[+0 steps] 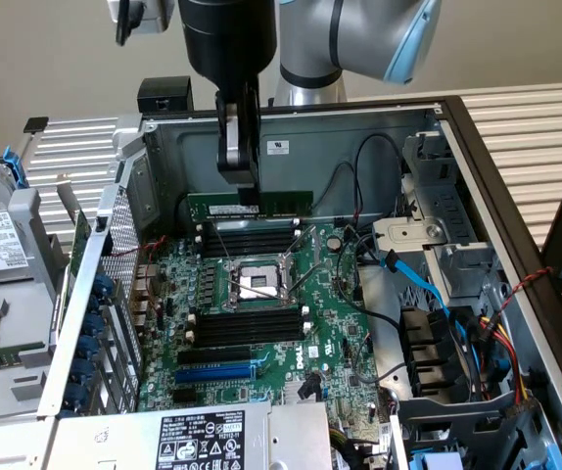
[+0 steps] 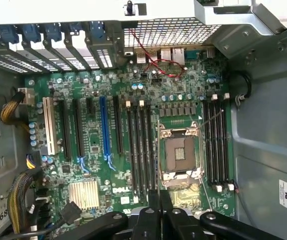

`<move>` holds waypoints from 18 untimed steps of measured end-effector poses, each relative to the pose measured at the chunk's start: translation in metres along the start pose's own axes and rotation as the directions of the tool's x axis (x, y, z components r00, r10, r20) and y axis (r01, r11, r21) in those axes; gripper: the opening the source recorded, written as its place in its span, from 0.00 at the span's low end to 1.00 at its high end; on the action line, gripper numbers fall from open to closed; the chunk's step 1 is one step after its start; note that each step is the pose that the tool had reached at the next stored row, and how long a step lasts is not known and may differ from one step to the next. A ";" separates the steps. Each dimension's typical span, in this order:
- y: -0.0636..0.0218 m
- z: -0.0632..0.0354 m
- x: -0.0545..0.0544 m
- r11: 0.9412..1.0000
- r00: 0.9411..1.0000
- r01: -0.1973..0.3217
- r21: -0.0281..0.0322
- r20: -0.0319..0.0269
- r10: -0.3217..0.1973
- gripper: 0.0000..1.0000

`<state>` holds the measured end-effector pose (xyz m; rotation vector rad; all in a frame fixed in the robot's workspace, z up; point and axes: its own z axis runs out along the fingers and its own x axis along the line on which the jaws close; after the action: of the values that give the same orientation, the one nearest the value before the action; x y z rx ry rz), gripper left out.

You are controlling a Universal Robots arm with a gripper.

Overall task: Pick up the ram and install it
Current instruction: 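Pick up the ram and move it above insertion slot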

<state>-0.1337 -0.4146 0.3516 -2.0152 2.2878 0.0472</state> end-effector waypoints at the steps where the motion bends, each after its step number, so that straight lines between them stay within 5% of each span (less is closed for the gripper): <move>1: 0.0002 0.0019 -0.001 1.000 1.000 -0.001 0.000 0.000 0.001 0.12; 8: 0.0010 0.0145 0.000 1.000 1.000 -0.002 -0.010 -0.001 0.002 0.12; 14: 0.0011 0.0249 0.004 1.000 1.000 -0.003 -0.012 -0.002 0.003 0.12; 18: 0.0012 0.0299 0.004 1.000 1.000 -0.002 -0.011 -0.013 0.002 0.12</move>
<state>-0.1340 -0.4160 0.3214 -2.0240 2.3025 0.0472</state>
